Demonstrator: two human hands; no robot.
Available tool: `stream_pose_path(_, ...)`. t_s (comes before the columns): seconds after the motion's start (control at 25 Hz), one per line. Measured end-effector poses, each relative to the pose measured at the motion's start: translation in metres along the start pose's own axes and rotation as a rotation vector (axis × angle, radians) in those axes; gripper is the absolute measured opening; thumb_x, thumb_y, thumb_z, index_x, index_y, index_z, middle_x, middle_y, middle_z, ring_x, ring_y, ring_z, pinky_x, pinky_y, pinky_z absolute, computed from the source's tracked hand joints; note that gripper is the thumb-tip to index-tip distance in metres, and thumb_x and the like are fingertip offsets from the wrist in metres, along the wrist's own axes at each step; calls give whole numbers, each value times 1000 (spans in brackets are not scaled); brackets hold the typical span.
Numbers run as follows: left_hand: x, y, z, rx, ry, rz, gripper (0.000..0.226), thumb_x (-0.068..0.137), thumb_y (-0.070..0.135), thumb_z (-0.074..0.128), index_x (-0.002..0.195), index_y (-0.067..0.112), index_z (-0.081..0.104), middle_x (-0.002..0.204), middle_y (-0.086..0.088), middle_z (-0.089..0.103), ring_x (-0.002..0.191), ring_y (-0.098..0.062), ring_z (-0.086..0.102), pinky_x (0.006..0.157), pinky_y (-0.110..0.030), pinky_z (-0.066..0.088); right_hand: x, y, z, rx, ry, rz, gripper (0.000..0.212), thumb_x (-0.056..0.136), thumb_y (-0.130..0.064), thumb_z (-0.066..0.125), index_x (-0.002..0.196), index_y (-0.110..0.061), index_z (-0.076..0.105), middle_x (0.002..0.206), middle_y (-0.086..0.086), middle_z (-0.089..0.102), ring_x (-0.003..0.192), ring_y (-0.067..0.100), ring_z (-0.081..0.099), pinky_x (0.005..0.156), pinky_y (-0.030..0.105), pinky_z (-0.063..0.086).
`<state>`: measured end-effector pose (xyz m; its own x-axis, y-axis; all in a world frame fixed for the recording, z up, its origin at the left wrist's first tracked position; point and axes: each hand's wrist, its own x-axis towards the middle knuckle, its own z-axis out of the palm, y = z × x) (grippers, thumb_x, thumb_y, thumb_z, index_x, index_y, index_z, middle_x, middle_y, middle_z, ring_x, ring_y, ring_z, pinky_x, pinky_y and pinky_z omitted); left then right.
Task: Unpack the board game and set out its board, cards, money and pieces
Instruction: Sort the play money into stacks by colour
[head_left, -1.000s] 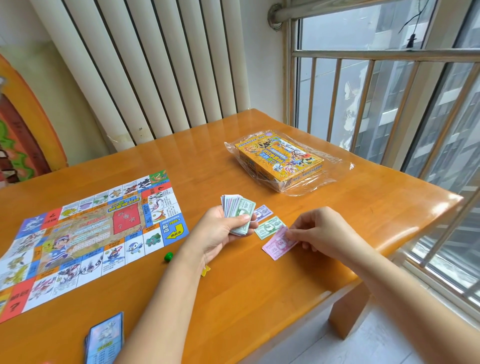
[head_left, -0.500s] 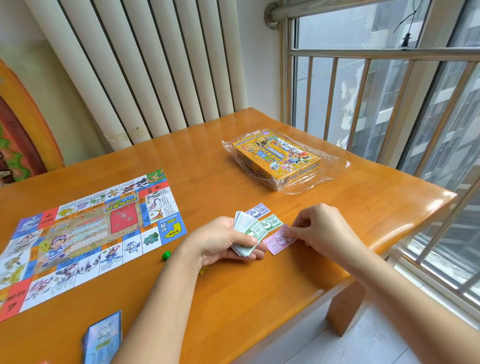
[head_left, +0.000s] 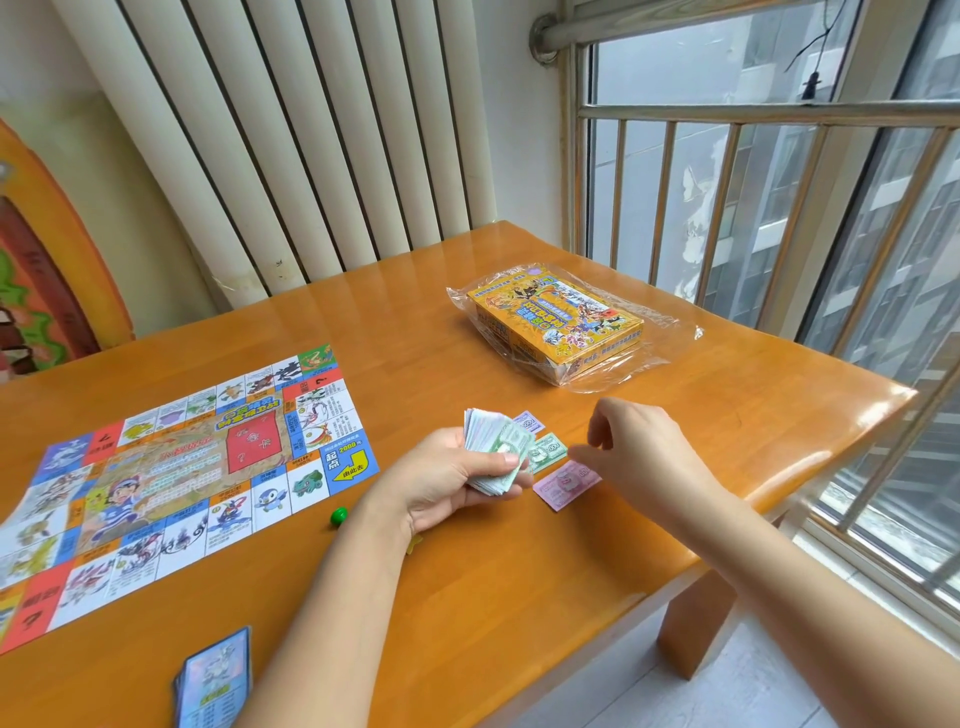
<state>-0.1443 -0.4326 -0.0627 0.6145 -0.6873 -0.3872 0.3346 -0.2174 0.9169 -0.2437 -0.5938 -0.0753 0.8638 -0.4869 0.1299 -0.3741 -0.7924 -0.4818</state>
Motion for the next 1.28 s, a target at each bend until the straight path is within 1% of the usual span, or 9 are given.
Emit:
stream_pose_path(0.08,2,0,2,-57,48,105,18,84,-9,60,99,1,60,77,-8,72,68,-16,70,60,-23,58,-1,-5,0,309,26,4,32,88,-39,65,68,-15,56,60,-2,58,58,13,53,54,25,39)
stream_pose_path(0.2,2,0,6,-6,100,188,22,79,-7,67,97,5,64,76,-4,72,67,-14,69,57,-23,55,2,-14,1,806,-116,71,27,81,-31,73,76,-5,67,61,0,64,52,9,58,54,21,50)
stream_pose_path(0.32,1,-1,7,54,108,205,24,75,-3,72,94,11,68,78,-1,72,67,-12,68,60,-22,55,6,-16,6,975,-213,132,22,75,-21,78,78,-1,70,64,6,64,53,10,58,55,19,50)
stream_pose_path(0.64,2,5,1,-263,-19,156,21,92,-6,45,107,-4,60,104,-23,68,86,-29,68,73,-31,59,11,-13,6,1074,-114,187,13,83,-14,72,76,-3,70,66,9,70,60,14,64,58,17,53)
stream_pose_path(0.84,3,6,0,-319,36,154,20,90,-11,44,103,-6,58,87,-19,71,73,-24,71,68,-31,59,14,-12,1,1233,-132,236,4,85,-4,67,83,-2,64,71,11,69,59,12,65,61,18,56)
stream_pose_path(1.04,6,5,-4,-374,84,160,20,89,-13,44,105,-9,55,88,-22,71,74,-28,72,61,-31,59,20,-10,-9,1232,-132,162,13,89,1,59,81,-9,62,72,4,66,56,12,62,51,17,53)
stream_pose_path(1.12,7,5,-4,-391,130,163,17,89,-14,45,102,-9,54,87,-22,71,71,-28,72,58,-30,59,22,-9,-13,1138,-206,92,11,93,-4,57,87,-10,64,68,0,61,49,13,55,43,19,45)
stream_pose_path(1.2,10,5,-7,-387,204,158,16,89,-14,45,102,-9,53,91,-25,68,69,-28,71,60,-32,60,29,-7,-16,915,-245,-4,5,89,-5,63,92,-7,66,64,-2,61,44,11,49,40,18,37)
stream_pose_path(1.28,13,3,-12,-387,253,129,17,89,-15,44,105,-12,50,97,-30,64,68,-31,71,63,-36,59,40,-5,-17,715,-257,-49,9,83,-5,71,92,-6,68,61,-1,64,41,8,49,41,18,38)
